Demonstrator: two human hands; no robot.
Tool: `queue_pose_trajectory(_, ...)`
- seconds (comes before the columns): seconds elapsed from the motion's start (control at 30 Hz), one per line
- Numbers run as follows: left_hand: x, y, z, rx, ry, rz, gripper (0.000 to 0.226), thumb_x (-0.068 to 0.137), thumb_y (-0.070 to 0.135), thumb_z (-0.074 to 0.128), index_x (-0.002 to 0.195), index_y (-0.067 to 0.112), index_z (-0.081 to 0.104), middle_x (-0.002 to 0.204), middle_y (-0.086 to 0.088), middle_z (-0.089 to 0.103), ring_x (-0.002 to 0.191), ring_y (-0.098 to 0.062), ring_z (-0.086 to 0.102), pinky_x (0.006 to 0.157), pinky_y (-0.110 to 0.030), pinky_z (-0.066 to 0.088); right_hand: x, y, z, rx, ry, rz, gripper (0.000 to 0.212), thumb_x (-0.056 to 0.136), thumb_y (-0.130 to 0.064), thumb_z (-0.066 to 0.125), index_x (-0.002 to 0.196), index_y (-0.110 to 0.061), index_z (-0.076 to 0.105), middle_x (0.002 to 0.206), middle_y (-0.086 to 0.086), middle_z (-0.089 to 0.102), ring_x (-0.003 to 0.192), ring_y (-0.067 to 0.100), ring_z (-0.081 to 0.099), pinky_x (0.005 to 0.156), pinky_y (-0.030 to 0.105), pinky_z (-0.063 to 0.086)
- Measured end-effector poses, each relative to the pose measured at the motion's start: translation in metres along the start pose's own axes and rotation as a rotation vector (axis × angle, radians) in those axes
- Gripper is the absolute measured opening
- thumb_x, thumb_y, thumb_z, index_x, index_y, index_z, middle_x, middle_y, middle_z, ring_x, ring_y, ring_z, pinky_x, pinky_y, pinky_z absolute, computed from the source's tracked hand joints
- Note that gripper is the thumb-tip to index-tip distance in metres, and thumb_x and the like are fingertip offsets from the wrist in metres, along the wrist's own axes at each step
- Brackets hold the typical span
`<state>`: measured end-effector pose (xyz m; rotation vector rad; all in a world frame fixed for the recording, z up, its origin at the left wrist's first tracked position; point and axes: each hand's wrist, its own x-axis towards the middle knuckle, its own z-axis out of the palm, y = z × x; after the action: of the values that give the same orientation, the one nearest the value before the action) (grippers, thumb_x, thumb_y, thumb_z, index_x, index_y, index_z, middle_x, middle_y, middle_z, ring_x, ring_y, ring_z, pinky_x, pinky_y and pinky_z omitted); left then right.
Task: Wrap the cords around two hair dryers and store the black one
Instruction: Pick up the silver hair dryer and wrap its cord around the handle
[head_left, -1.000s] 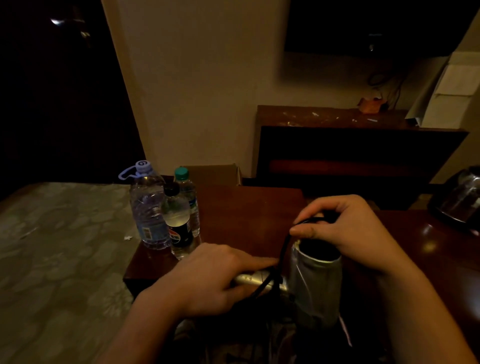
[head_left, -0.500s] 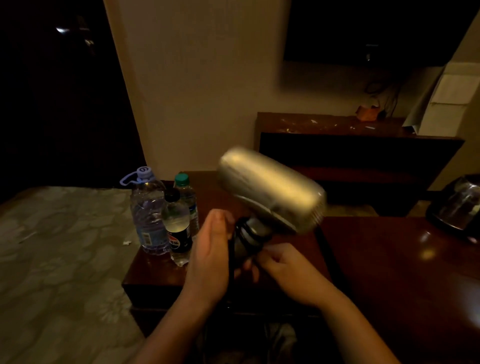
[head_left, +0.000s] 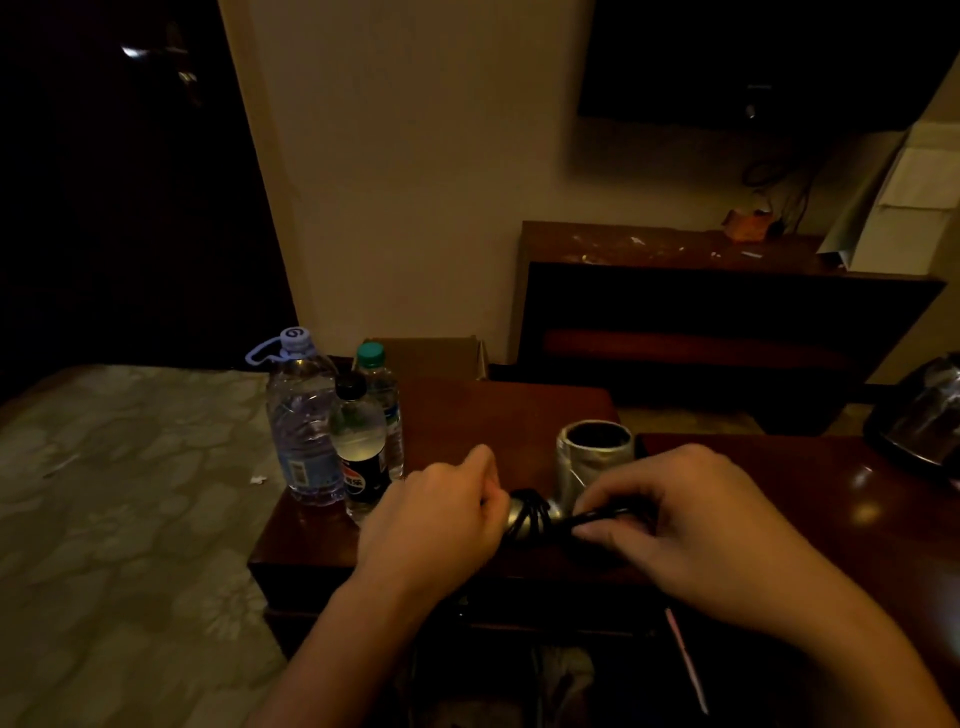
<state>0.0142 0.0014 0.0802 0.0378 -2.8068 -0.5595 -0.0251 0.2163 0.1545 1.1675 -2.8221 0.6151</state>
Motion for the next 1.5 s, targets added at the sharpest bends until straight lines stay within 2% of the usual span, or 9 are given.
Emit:
queue_pose_trajectory(0.2,0.000,-0.013,-0.004,0.030,-0.100,0.275,0.019,0.092,0.040,0.034,0.081,0.029,0.045,0.056,0.003,0.049,0.049,-0.014,0.049,0.050,-0.031,0.033,0.002,0.000,0.002,0.225,0.196,0.016,0.026,0.055,-0.051,0.089,0.070,-0.036,0.075,0.066,-0.015,0.071,0.063,0.001,0.067,0.059,0.026,0.055)
queue_pose_trajectory(0.37,-0.009,-0.014,-0.008,-0.100,-0.052,0.410,0.019,0.086,0.032,0.041,0.077,0.025,0.056,0.052,0.005,0.053,0.045,-0.014,0.048,0.047,-0.028,0.037,0.014,0.012,0.011,0.733,0.040,0.054,0.026,0.061,-0.036,0.088,0.062,-0.015,0.072,0.051,0.005,0.058,0.046,0.024,0.042,0.046,0.024,0.035)
queue_pose_trajectory(0.5,-0.019,0.007,-0.004,-0.453,-0.077,0.453,0.017,0.085,0.019,0.045,0.073,0.023,0.058,0.053,0.003,0.055,0.044,-0.013,0.049,0.047,-0.031,0.040,0.030,0.029,0.032,0.992,-0.022,0.112,0.018,0.069,-0.023,0.084,0.057,-0.017,0.071,0.044,-0.002,0.050,0.039,0.006,0.036,0.041,0.013,0.029)
queue_pose_trajectory(0.57,-0.019,0.016,-0.001,-0.681,-0.001,0.393,0.021,0.081,0.016,0.043,0.070,0.031,0.053,0.052,0.006,0.048,0.044,-0.012,0.045,0.047,-0.030,0.034,0.037,0.041,0.055,0.974,0.014,0.135,0.016,0.070,-0.015,0.082,0.060,-0.025,0.074,0.054,-0.010,0.065,0.049,-0.004,0.056,0.049,0.013,0.043)
queue_pose_trajectory(0.67,-0.015,0.014,0.004,-0.941,0.172,0.183,0.016,0.081,0.024,0.042,0.069,0.025,0.053,0.059,-0.004,0.050,0.052,-0.019,0.046,0.049,-0.037,0.035,0.031,0.050,0.095,0.739,0.032,0.109,0.019,0.086,-0.015,0.074,0.106,-0.013,0.072,0.108,0.000,0.072,0.109,-0.006,0.064,0.099,0.029,0.054)
queue_pose_trajectory(0.8,-0.001,0.009,0.004,-1.258,0.279,-0.310,0.031,0.096,0.025,0.043,0.085,-0.003,0.047,0.059,-0.020,0.057,0.044,-0.027,0.052,0.039,-0.028,0.036,0.027,0.023,0.097,0.515,0.059,0.123,0.054,0.100,-0.053,0.038,0.069,-0.020,0.067,0.057,-0.010,0.054,0.049,0.002,0.049,0.055,0.026,0.042)
queue_pose_trajectory(1.0,0.008,-0.024,0.003,-0.664,0.305,-0.539,0.021,0.104,0.022,0.038,0.095,0.012,0.053,0.065,-0.008,0.066,0.045,-0.009,0.062,0.042,-0.031,0.049,0.017,-0.003,0.058,0.255,-0.269,-0.022,0.028,0.099,-0.044,0.050,0.085,-0.027,0.069,0.069,0.008,0.064,0.055,0.012,0.053,0.059,0.042,0.048)
queue_pose_trajectory(1.3,0.004,-0.012,-0.004,-0.012,0.003,0.047,0.018,0.098,0.035,0.041,0.098,0.034,0.059,0.057,0.007,0.056,0.048,-0.009,0.051,0.051,-0.031,0.049,0.003,0.002,-0.004,0.092,0.072,0.095,0.007,0.075,-0.042,0.081,0.081,-0.039,0.079,0.079,-0.022,0.073,0.080,-0.004,0.067,0.076,0.032,0.058)
queue_pose_trajectory(1.5,-0.002,-0.017,-0.004,-0.071,-0.107,0.349,0.033,0.087,0.036,0.039,0.099,0.040,0.069,0.052,0.006,0.057,0.044,-0.013,0.049,0.047,-0.025,0.036,0.004,0.010,-0.003,0.375,0.269,0.136,0.046,0.046,-0.041,0.093,0.075,-0.019,0.065,0.056,-0.002,0.054,0.053,0.002,0.049,0.051,0.017,0.042)
